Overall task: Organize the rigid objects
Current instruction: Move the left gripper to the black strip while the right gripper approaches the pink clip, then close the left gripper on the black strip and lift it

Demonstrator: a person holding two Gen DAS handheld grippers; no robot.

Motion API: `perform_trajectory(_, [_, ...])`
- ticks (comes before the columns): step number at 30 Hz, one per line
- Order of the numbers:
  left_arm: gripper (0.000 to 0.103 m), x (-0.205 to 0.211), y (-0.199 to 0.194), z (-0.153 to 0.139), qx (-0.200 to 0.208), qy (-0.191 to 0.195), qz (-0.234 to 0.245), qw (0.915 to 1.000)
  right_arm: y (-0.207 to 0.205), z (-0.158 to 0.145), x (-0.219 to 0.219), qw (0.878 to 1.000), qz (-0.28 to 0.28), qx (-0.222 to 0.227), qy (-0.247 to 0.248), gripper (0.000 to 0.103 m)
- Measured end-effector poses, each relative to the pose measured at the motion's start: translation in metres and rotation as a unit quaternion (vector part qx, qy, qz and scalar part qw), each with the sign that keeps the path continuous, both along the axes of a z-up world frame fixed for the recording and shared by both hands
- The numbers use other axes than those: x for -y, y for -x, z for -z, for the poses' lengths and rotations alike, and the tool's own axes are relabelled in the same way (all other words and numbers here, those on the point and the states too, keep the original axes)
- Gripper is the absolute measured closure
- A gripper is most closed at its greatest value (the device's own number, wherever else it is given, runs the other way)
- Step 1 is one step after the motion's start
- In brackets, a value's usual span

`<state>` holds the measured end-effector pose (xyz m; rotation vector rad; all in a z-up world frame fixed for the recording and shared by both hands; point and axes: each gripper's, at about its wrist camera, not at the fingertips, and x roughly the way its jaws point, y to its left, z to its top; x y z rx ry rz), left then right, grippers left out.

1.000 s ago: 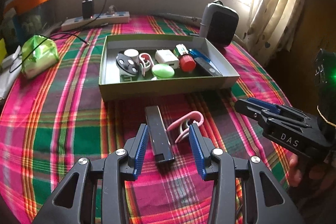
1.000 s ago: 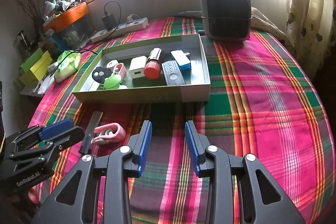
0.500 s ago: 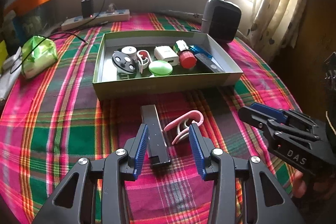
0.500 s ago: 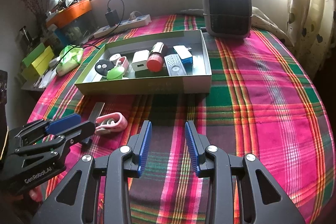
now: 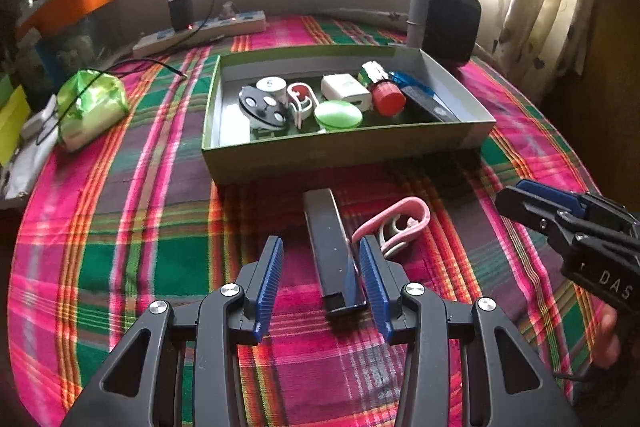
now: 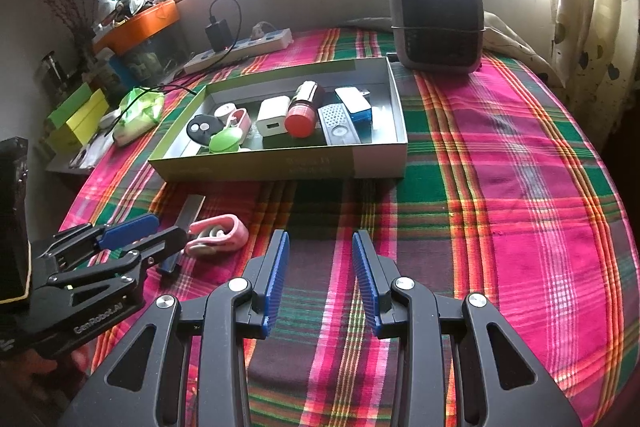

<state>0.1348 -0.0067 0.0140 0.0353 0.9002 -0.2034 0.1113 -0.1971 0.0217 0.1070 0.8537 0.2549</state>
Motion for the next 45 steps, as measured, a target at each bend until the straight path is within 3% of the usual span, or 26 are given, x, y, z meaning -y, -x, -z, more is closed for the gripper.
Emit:
perform_trajectory(3, [0.064, -0.005, -0.004, 0.003, -0.012, 0.018, -0.002, 0.9998, 0.000, 0.000, 0.001, 1.000, 0.001, 0.000, -0.003, 0.068])
perform_trajectory(12, [0.064, 0.008, -0.012, 0.008, -0.009, -0.027, 0.004, 0.9996, -0.001, 0.001, 0.004, 1.000, 0.005, -0.002, -0.008, 0.068])
perform_trajectory(27, [0.064, -0.005, -0.013, 0.009, -0.007, -0.048, -0.011, 0.9988, -0.002, 0.001, 0.008, 1.000, 0.008, -0.002, -0.014, 0.068])
perform_trajectory(38, [0.064, 0.000, -0.026, 0.010, 0.001, -0.057, 0.003, 0.9983, -0.001, 0.002, 0.005, 1.000, 0.007, -0.002, -0.010, 0.068])
perform_trajectory(45, [0.067, -0.006, -0.026, 0.009, 0.001, -0.043, -0.002, 0.9991, -0.001, 0.002, 0.005, 1.000, 0.008, -0.003, -0.008, 0.068])
